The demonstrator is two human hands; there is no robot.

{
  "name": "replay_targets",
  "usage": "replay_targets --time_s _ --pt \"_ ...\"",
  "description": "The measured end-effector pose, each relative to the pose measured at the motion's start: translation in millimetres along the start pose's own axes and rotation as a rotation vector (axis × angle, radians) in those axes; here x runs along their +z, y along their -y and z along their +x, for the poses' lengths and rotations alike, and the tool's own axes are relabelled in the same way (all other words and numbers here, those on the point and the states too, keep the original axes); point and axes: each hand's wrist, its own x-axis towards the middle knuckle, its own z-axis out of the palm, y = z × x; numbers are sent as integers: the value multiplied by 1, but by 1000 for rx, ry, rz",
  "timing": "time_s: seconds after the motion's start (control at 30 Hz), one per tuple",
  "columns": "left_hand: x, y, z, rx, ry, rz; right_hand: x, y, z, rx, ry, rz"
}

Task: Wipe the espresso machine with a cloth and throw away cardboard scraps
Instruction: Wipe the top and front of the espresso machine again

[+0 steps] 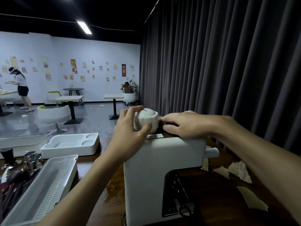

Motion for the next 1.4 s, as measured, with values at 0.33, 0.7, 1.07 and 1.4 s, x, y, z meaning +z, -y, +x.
replay_targets --time_s 0.33,0.7,1.07,1.4 --pt "1 -1 -2 -2 -7 -1 4 11 -69 -60 -52 -40" --pt "1 0 0 26 -13 16 5 -4 8 40 56 -45" --pt "-1 -5 -2 -3 8 3 2 -8 -8 9 71 -53" --pt "-8 -8 -1 -110 117 -247 8 3 -58 -69 -86 -47"
